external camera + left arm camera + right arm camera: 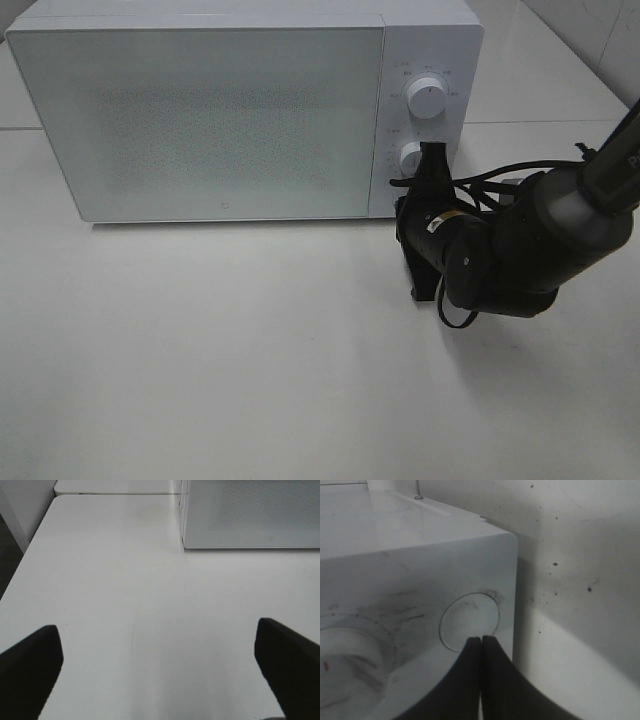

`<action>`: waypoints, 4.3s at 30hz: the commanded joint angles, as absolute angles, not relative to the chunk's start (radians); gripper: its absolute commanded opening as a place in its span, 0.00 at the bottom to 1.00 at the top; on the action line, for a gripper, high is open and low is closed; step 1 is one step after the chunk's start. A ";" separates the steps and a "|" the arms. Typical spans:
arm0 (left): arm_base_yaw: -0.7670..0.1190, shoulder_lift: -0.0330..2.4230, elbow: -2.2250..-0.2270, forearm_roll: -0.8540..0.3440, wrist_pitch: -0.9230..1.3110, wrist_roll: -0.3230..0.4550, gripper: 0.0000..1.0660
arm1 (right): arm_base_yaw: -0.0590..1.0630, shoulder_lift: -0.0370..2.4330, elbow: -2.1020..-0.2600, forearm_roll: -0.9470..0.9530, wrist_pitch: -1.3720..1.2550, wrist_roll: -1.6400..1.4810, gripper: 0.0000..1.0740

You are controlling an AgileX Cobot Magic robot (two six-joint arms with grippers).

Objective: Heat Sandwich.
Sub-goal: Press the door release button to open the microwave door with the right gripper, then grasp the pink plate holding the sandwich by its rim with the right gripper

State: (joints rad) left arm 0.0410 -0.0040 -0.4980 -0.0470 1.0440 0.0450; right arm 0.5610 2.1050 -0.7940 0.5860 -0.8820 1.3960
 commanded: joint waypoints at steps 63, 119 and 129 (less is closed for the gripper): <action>0.044 -0.031 -0.494 -0.054 1.028 0.045 0.95 | 0.499 2.190 -0.982 0.603 -1.067 1.365 0.01; 0.044 -0.031 -0.494 -0.054 1.028 0.045 0.95 | 0.500 1.680 -0.755 0.583 -0.013 0.570 0.07; 0.044 -0.031 -0.494 -0.054 1.028 0.045 0.95 | 0.500 1.576 -0.757 0.480 0.224 0.157 0.09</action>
